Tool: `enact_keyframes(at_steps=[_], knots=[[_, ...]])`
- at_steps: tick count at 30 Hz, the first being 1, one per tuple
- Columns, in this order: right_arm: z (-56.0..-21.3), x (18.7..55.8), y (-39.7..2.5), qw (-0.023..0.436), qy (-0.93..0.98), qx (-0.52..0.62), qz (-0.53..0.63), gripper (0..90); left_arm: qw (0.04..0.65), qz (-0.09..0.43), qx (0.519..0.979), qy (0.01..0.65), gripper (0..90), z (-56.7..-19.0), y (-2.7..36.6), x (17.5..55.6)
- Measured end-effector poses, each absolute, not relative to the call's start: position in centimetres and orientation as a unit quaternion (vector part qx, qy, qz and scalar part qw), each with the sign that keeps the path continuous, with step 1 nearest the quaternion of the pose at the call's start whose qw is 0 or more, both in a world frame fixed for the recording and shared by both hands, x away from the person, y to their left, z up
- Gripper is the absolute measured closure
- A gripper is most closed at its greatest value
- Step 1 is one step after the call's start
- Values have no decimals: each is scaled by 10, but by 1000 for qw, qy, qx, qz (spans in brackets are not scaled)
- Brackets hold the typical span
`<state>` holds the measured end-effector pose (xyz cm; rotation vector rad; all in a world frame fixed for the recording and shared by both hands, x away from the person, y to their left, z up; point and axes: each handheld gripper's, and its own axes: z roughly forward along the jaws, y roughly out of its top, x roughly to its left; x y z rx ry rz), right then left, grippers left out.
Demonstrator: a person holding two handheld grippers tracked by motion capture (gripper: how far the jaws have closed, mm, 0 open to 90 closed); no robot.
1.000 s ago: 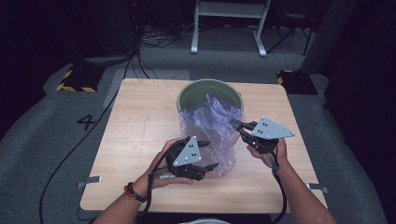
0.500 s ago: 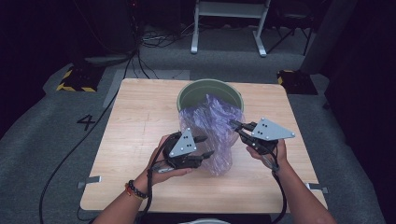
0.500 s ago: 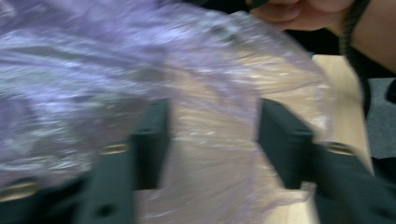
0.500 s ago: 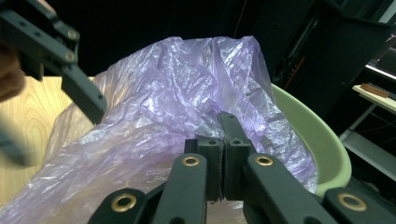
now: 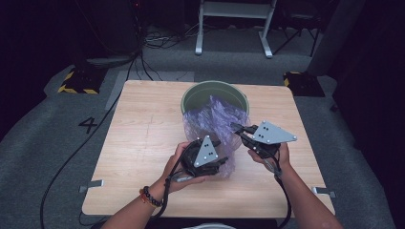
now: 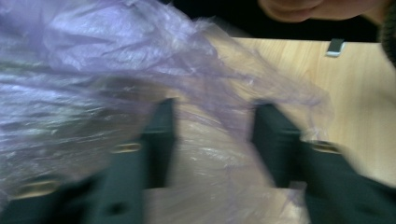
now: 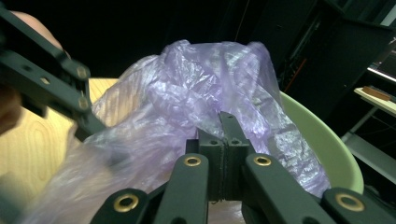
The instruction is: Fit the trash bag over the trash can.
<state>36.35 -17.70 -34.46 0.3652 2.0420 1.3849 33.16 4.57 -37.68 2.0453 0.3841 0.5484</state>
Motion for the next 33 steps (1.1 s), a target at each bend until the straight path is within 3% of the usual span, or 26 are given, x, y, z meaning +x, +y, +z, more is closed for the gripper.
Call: enact_keyframes(at_steps=[4, 6, 11, 15, 24, 30, 33], knots=[[-344, 361, -180, 312, 772, 137, 536, 896, 483, 225, 830, 167, 831, -376, 56, 340], [-344, 360, -181, 311, 771, 138, 539, 891, 488, 231, 825, 166, 897, -374, 61, 340], [-345, 357, -183, 305, 770, 136, 543, 784, 500, 226, 820, 162, 899, -367, 76, 341], [-347, 354, -186, 296, 767, 147, 550, 605, 512, 218, 813, 169, 900, -363, 89, 343], [-357, 344, -174, 289, 771, 172, 541, 316, 522, 215, 808, 169, 900, -363, 89, 344], [-362, 340, -164, 286, 767, 189, 543, 276, 523, 216, 808, 164, 900, -364, 87, 343], [-366, 337, -157, 319, 763, 201, 525, 376, 523, 217, 809, 159, 900, -364, 87, 341]])
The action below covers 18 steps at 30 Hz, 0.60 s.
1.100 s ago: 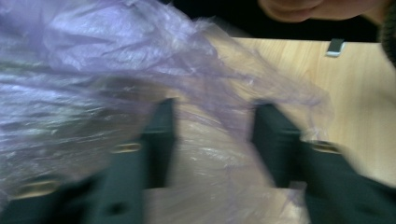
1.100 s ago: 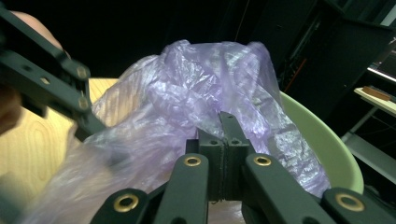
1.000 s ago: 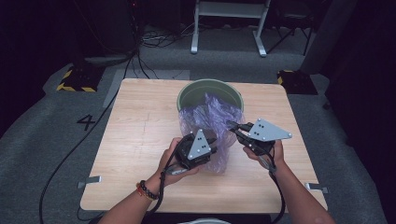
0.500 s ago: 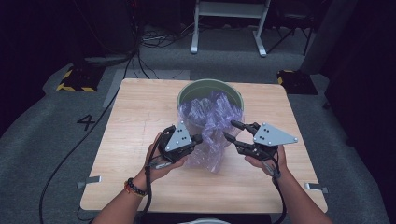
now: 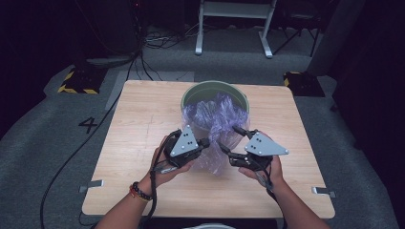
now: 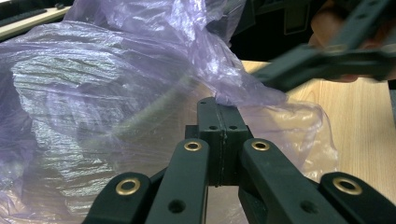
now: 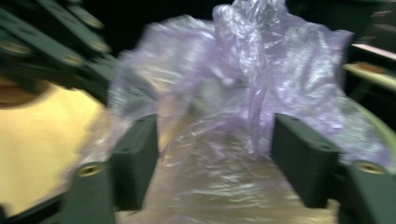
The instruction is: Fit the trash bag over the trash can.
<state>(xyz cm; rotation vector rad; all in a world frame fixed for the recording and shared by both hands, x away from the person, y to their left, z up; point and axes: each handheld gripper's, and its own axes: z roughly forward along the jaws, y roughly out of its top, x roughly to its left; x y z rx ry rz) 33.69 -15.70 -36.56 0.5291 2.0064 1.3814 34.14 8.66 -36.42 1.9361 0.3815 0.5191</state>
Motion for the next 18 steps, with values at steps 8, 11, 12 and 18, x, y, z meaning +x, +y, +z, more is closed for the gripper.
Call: enact_keyframes(at_steps=[8, 11, 12, 18], knots=[[-372, 332, -155, 399, 751, 222, 477, 727, 525, 228, 801, 174, 900, -361, 100, 342], [-373, 332, -158, 417, 746, 228, 467, 811, 527, 231, 797, 183, 900, -361, 108, 344], [-373, 332, -159, 415, 746, 228, 468, 842, 529, 230, 795, 187, 900, -360, 111, 345], [-374, 337, -171, 398, 743, 246, 479, 892, 526, 241, 788, 208, 900, -360, 125, 350]])
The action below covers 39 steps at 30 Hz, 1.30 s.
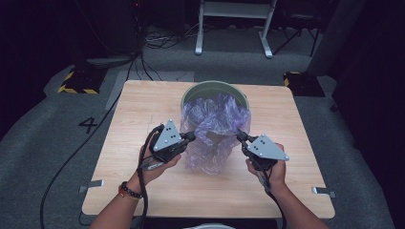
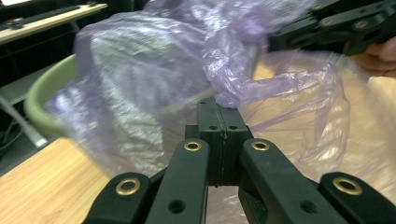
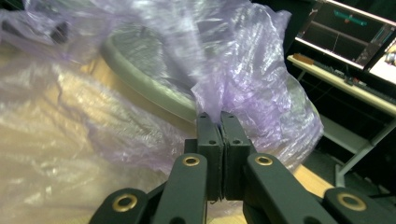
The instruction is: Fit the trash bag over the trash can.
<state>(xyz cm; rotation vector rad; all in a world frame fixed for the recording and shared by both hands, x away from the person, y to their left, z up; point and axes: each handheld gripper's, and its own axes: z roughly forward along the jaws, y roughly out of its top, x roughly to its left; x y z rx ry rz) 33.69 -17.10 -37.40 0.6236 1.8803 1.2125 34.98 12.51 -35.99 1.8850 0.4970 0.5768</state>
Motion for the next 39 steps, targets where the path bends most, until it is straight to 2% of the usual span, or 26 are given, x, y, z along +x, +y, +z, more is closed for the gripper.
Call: enact_keyframes(at_steps=[6, 15, 21, 24, 26, 34, 39], knots=[[-376, 344, -188, 391, 738, 268, 481, 891, 517, 251, 785, 233, 900, -363, 140, 359], [-384, 361, -210, 402, 736, 286, 464, 882, 508, 257, 778, 265, 900, -371, 160, 378], [-380, 372, -218, 421, 726, 283, 464, 865, 509, 274, 768, 276, 900, -368, 168, 384], [-378, 377, -223, 415, 720, 287, 476, 840, 511, 275, 764, 282, 899, -367, 172, 389], [-376, 379, -225, 408, 721, 281, 484, 795, 510, 275, 765, 282, 899, -367, 172, 390], [-365, 371, -229, 380, 723, 251, 519, 406, 505, 279, 772, 268, 900, -364, 166, 390], [-359, 357, -233, 371, 735, 217, 524, 307, 505, 277, 773, 267, 900, -364, 165, 390]])
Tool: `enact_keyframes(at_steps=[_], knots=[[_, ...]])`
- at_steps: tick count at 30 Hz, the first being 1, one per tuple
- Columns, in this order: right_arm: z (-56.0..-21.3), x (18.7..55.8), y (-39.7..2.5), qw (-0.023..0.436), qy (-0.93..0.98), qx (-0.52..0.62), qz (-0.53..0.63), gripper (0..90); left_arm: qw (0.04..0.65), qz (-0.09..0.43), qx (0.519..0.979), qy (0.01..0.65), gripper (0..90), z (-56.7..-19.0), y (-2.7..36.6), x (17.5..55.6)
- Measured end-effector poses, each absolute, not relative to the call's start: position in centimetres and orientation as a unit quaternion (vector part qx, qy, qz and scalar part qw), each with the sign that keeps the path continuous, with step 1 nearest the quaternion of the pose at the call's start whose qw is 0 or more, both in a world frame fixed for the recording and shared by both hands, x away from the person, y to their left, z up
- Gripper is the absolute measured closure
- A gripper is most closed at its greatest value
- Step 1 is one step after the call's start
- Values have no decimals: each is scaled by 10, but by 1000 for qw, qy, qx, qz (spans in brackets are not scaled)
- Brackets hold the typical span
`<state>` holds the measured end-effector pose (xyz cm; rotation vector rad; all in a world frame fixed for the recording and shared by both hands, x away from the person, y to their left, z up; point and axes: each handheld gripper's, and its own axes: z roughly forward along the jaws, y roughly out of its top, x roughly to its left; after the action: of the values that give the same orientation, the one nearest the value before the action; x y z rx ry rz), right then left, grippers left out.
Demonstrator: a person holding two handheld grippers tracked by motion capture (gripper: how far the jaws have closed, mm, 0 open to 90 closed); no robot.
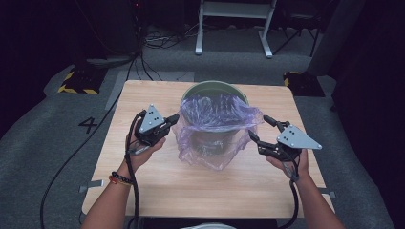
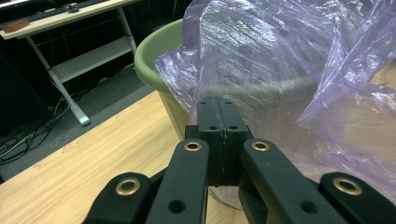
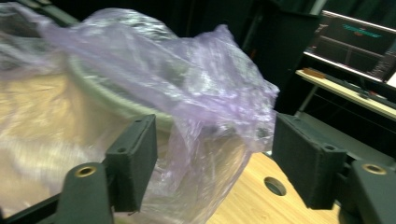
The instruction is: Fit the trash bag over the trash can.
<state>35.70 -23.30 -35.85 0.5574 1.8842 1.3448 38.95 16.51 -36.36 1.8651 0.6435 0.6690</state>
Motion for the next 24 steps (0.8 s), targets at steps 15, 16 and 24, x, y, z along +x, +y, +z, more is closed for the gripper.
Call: enact_keyframes(at_steps=[15, 16, 24], knots=[[-349, 372, -226, 391, 756, 192, 489, 638, 522, 222, 789, 234, 251, -360, 171, 367], [-349, 373, -225, 388, 758, 190, 489, 664, 524, 218, 790, 230, 203, -359, 170, 364], [-343, 378, -219, 378, 758, 180, 500, 827, 500, 242, 806, 205, 288, -355, 143, 352]])
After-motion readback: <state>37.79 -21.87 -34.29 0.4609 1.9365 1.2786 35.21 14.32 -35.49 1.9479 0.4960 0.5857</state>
